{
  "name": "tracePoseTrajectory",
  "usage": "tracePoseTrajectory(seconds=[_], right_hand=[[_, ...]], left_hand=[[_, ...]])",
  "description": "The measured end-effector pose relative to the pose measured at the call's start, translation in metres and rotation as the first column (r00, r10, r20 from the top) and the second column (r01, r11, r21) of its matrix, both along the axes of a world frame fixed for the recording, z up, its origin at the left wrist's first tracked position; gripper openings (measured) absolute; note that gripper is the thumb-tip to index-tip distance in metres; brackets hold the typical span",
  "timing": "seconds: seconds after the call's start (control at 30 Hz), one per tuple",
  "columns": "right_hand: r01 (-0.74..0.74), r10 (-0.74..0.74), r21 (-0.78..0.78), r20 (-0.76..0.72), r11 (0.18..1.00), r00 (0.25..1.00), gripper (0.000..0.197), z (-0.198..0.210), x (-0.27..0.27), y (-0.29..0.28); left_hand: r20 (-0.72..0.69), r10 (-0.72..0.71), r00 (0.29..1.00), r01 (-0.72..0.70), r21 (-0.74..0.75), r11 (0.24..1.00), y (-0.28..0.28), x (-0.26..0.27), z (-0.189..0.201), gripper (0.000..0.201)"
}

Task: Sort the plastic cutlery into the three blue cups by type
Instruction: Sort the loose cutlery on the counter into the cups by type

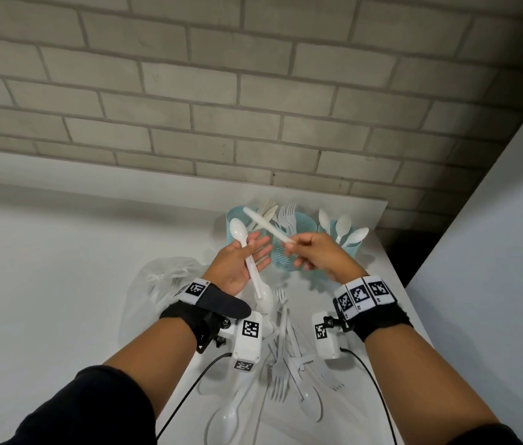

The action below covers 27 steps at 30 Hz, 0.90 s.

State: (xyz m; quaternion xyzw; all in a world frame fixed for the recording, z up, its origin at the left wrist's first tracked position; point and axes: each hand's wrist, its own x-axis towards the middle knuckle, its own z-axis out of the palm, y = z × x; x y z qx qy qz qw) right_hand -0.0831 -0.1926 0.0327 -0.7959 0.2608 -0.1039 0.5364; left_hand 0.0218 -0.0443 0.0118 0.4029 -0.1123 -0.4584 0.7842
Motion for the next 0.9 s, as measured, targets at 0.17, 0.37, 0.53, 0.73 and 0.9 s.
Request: tracePoseTrajectory(seconds=[0.17, 0.37, 0.53, 0.73, 0.9], right_hand=[[0.113, -0.125, -0.449, 0.002, 0.887, 0.992, 0.027, 0.023, 0.02, -0.006], [0.088, -0.176, -0.717, -0.05, 0.692, 0.983, 0.029, 0.039, 0.043, -0.003], [0.228, -0.162, -0.476, 0.174, 0.85, 0.971, 0.037, 0.04, 0.061, 0.009], [0.28, -0.184, -0.283, 0.321, 0.917, 0.929, 0.019, 0.025, 0.058, 0.014], [-0.105, 0.066, -0.214, -0.186, 0.971, 0.98, 0.031, 0.033, 0.028, 0.023]], left_hand=[[-0.063, -0.03, 0.998, 0.034, 0.066, 0.997, 0.003, 0.007, -0.003, 0.018], [-0.089, -0.089, 0.992, 0.092, 0.026, 0.995, 0.004, 0.01, -0.005, 0.018], [-0.069, -0.094, 0.993, 0.091, -0.046, 0.995, 0.01, 0.01, -0.002, 0.027], [0.033, -0.055, 0.998, 0.056, -0.031, 0.998, 0.012, 0.008, -0.001, 0.034], [-0.013, 0.01, 1.0, -0.011, -0.093, 0.996, 0.008, 0.006, 0.0, 0.041]])
